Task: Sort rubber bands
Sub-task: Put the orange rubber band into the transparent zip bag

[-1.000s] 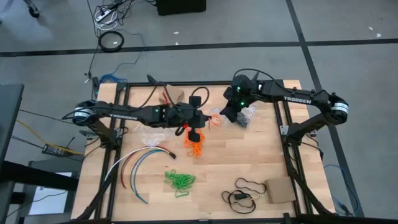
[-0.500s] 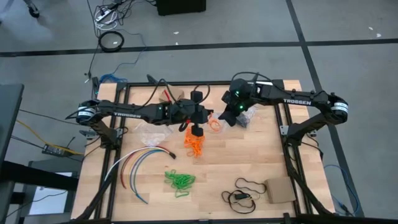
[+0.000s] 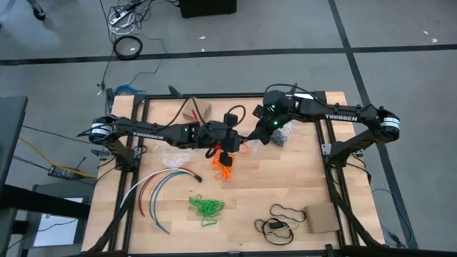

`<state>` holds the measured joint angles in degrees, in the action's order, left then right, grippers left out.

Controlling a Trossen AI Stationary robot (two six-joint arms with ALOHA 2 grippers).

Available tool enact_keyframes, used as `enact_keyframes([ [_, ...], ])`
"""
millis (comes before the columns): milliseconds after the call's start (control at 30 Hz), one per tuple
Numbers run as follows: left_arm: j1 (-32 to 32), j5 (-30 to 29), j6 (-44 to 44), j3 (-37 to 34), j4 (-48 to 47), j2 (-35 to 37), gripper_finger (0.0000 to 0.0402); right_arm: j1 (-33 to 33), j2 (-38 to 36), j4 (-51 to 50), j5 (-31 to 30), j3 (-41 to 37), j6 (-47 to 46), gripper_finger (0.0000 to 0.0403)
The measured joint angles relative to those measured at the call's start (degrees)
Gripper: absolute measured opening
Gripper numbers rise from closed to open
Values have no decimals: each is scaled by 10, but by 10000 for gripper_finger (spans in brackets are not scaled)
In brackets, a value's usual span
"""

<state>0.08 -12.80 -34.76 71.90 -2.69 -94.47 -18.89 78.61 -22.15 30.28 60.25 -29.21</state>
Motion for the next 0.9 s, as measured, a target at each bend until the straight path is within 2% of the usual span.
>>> enact_keyframes([
  [167,-11,-44,-5,0,-14,0,93,-13,0,-2,6,0,-4,0],
  [433,-9,-68,37,0,-72,0,173,-12,0,-7,10,0,-5,0],
  [500,-9,-89,39,0,-92,3,181,-12,0,-12,10,0,-3,0],
  [733,-21,-93,69,0,-183,18,182,-23,0,-70,9,0,42,0],
  [900,-35,-108,88,0,-185,57,182,-48,0,-89,9,0,68,0],
])
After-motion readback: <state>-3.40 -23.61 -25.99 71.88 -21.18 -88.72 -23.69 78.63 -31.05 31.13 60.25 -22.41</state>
